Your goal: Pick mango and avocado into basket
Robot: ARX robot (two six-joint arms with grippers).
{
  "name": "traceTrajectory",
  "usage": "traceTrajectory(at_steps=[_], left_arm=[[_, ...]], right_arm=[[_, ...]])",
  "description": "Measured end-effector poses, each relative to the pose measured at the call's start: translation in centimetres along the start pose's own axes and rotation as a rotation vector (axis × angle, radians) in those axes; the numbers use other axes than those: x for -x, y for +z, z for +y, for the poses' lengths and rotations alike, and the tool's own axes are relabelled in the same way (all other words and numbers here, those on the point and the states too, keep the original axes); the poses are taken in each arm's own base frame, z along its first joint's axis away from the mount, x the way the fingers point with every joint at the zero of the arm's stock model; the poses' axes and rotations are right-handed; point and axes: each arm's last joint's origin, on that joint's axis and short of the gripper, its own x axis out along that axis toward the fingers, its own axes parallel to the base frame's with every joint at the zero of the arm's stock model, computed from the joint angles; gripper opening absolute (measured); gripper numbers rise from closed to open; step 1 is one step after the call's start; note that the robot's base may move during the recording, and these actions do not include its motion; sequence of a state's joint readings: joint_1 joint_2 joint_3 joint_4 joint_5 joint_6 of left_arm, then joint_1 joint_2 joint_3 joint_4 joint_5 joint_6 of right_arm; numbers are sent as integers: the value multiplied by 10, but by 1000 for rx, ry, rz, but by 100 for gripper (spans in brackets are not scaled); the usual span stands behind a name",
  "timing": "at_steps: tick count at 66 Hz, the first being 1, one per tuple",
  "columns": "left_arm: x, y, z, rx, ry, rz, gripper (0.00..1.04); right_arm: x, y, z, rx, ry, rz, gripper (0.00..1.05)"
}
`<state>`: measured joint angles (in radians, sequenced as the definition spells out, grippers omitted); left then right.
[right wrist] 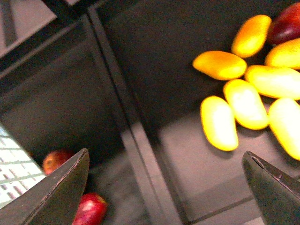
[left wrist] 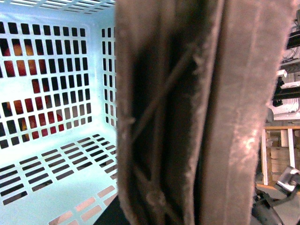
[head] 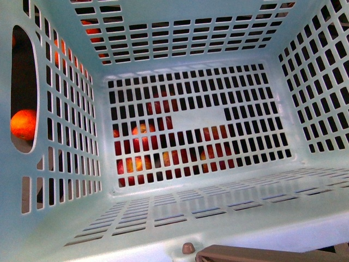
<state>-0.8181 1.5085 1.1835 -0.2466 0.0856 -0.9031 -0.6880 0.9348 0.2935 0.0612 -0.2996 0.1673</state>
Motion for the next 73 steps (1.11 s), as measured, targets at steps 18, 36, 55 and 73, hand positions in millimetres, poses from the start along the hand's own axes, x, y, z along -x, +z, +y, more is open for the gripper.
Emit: traceTrajectory(at_steps=[18,36,55,73], left_arm=[[0,0,0,0,-3,4,14],[0,0,0,0,0,1,14],[0,0,0,1,-3,3,14],[0,0,0,0,-1,1,14]], right_arm=[[-92,-20,-49,94,-68,152,96],[-176,-75,-93,178,-193,340,96],[-219,-90,-93,178,-186,380,96],[-250,-78,-84,131,-178,346,96]])
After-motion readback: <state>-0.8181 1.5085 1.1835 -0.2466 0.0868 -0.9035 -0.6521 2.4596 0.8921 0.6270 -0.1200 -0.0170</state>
